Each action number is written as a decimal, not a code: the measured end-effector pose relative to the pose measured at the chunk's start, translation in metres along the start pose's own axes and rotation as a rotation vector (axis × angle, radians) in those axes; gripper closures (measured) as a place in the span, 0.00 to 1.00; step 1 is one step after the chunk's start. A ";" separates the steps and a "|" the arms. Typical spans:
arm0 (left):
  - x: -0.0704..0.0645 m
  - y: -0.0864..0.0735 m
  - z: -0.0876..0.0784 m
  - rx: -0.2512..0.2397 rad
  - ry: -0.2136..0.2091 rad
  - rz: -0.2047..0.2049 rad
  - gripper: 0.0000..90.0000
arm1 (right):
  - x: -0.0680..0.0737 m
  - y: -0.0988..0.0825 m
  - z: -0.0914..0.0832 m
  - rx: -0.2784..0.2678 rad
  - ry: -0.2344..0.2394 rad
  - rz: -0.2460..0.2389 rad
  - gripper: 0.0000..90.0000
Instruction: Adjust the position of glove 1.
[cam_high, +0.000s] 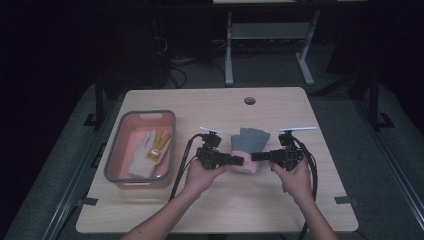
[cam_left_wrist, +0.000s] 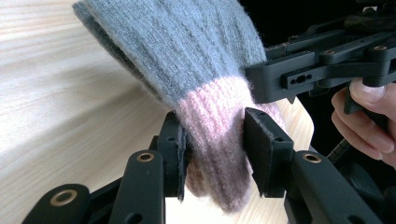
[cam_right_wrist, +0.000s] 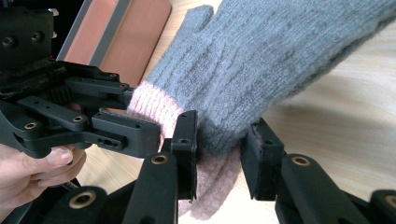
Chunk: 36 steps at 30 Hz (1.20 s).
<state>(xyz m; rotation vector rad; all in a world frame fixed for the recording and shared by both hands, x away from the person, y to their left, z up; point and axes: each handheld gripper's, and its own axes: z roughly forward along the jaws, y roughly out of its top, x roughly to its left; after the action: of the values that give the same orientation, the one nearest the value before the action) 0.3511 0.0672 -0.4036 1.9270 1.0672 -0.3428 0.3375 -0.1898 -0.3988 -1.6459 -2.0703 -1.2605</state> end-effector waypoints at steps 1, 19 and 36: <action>0.000 0.000 -0.002 -0.004 0.001 -0.001 0.68 | 0.002 0.001 0.001 0.000 0.000 -0.002 0.76; 0.008 0.002 -0.032 -0.047 0.012 -0.011 0.68 | 0.026 0.020 0.013 0.022 0.022 -0.050 0.76; 0.020 -0.003 -0.059 -0.086 0.016 -0.027 0.68 | 0.047 0.033 0.031 0.043 0.045 -0.082 0.76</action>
<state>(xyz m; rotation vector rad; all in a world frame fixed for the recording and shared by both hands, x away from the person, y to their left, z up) 0.3511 0.1262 -0.3828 1.8435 1.1013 -0.2923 0.3599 -0.1346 -0.3718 -1.5151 -2.1418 -1.2568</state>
